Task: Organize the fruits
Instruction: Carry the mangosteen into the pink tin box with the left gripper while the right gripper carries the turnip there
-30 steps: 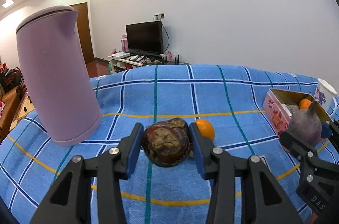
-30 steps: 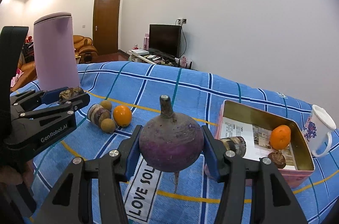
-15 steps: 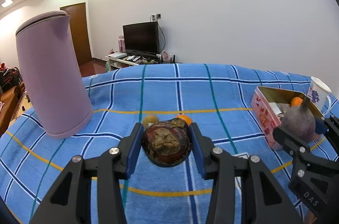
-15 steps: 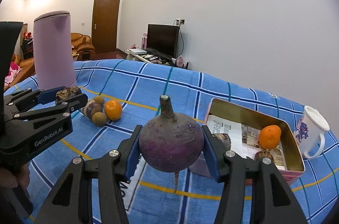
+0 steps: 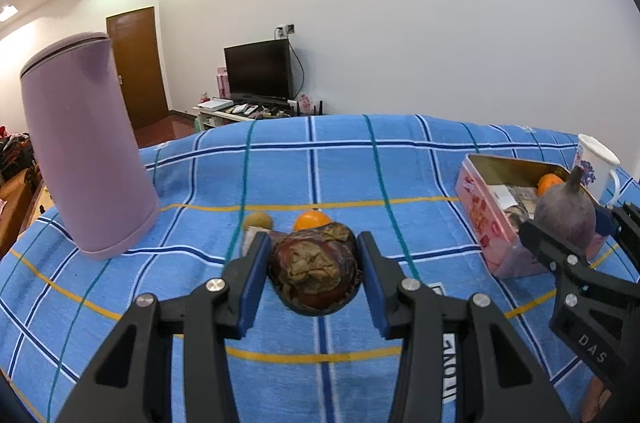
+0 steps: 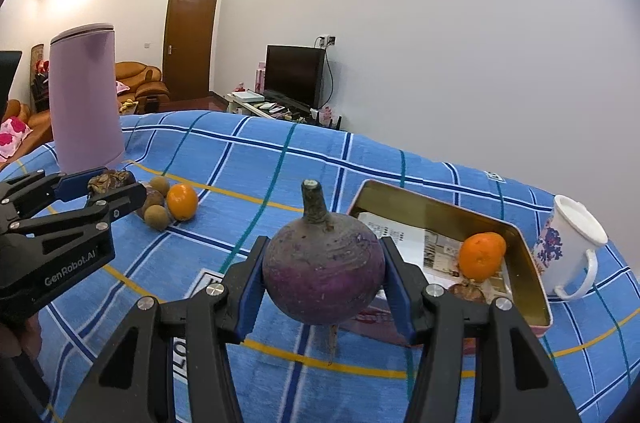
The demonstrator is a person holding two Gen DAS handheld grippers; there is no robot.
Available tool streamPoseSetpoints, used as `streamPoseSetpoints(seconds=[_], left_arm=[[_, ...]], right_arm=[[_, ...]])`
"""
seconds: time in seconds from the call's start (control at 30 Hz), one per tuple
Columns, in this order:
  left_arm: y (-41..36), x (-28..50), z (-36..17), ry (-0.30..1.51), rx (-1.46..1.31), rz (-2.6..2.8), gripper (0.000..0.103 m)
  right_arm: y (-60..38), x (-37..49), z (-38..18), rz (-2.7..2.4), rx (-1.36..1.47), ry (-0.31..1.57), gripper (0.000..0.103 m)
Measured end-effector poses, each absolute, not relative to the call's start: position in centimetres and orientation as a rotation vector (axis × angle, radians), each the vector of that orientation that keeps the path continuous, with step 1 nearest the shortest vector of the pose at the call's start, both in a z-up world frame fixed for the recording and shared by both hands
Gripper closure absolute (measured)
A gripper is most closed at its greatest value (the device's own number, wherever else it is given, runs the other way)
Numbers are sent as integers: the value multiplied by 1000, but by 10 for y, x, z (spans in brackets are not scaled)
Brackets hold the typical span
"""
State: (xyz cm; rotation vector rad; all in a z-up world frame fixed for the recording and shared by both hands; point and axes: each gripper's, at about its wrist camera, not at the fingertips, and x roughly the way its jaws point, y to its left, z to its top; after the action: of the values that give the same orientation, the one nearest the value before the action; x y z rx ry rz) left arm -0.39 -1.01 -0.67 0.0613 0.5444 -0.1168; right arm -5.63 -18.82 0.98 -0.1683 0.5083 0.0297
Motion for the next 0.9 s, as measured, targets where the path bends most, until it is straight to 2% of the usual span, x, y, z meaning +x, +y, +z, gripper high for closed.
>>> streamPoseSetpoints(seconds=[0.9], left_arm=[[-97, 0, -3, 551, 109, -233, 57]], right_arm=[[-251, -53, 13, -71, -179, 492, 48]])
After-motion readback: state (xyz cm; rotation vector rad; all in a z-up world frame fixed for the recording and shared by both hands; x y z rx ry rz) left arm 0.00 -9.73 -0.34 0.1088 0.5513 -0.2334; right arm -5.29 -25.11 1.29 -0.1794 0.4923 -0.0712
